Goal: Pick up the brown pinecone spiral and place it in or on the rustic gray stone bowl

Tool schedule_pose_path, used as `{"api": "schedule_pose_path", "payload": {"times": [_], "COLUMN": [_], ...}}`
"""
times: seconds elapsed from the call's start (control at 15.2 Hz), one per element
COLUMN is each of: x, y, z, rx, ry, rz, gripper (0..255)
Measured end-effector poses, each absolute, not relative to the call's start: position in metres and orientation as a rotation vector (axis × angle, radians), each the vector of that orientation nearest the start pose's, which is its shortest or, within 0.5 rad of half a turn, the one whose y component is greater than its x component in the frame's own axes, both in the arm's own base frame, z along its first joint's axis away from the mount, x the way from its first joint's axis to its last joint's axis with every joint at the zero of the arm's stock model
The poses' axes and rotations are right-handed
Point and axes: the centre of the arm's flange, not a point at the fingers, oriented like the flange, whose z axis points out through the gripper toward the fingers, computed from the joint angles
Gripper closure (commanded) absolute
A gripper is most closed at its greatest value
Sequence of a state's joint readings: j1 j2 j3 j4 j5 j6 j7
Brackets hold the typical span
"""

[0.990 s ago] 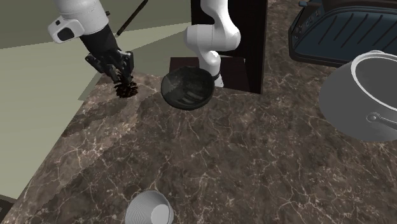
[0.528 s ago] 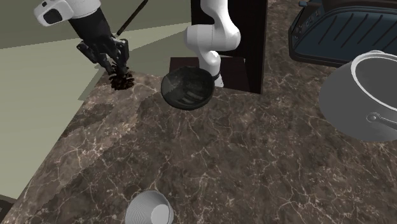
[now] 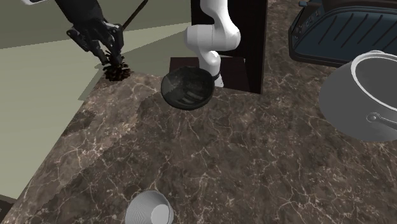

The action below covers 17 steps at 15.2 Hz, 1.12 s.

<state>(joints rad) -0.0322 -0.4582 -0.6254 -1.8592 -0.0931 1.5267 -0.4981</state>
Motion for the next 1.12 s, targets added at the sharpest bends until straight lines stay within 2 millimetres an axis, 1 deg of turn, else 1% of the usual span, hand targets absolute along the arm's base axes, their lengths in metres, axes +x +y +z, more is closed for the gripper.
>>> {"api": "schedule_pose_path", "payload": {"times": [0.53,0.59,0.73,1.12], "x": [0.294,0.294,0.294,0.287], "y": [-0.324,-0.317,-0.296,-0.22], "z": [0.698,0.702,0.705,0.719], "rx": [-3.011,-3.01,-3.01,-3.01], "ry": [0.183,0.182,0.181,0.18], "rz": [-0.194,-0.194,-0.194,-0.195], "gripper": [255,255,255,255]}}
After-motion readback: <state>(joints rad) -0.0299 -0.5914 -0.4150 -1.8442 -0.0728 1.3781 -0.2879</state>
